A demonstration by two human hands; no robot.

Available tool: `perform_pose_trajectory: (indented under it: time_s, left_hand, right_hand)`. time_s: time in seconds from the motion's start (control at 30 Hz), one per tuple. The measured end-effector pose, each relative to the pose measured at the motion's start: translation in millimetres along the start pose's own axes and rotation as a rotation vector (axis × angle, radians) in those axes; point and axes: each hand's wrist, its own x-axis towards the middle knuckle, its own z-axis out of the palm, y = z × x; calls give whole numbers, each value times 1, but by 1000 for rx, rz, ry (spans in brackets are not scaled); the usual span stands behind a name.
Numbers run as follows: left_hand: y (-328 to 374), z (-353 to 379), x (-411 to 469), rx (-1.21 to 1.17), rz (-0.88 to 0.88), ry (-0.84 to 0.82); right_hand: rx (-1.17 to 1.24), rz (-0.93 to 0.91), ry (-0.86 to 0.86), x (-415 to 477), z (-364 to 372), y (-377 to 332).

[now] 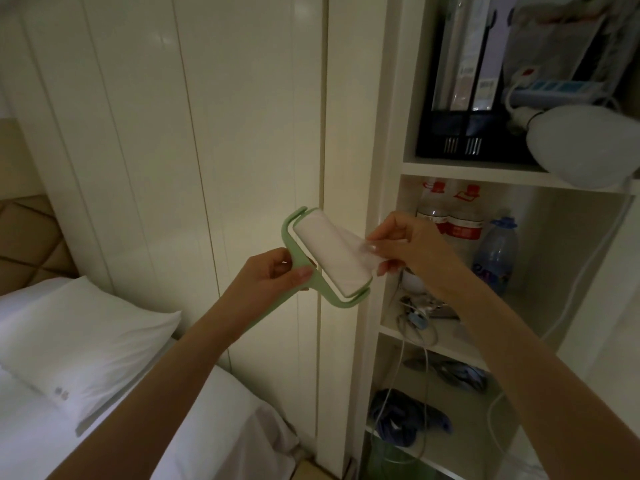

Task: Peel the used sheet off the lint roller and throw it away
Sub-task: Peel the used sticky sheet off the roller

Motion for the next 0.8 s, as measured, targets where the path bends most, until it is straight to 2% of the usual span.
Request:
perform_pose_trajectory:
  time_s: [0.2, 0.33, 0.4, 0.5, 0.8]
  left_hand:
    - [-3, -1, 1, 6, -12, -34]
    - [-1, -2, 1, 10, -12, -35]
    - [-1, -2, 1, 19, -18, -48]
    - [-3, 0, -1, 30, -20, -75]
    - [-3, 0, -3, 36, -14, -117]
  right_hand:
    - [58, -13, -81, 2, 5, 8]
    - [221, 40, -109, 1, 6, 8]
    - [143, 44, -118, 0, 6, 8]
    - [-7, 5, -43, 0, 12, 9]
    - [107, -7, 71, 2, 18, 18]
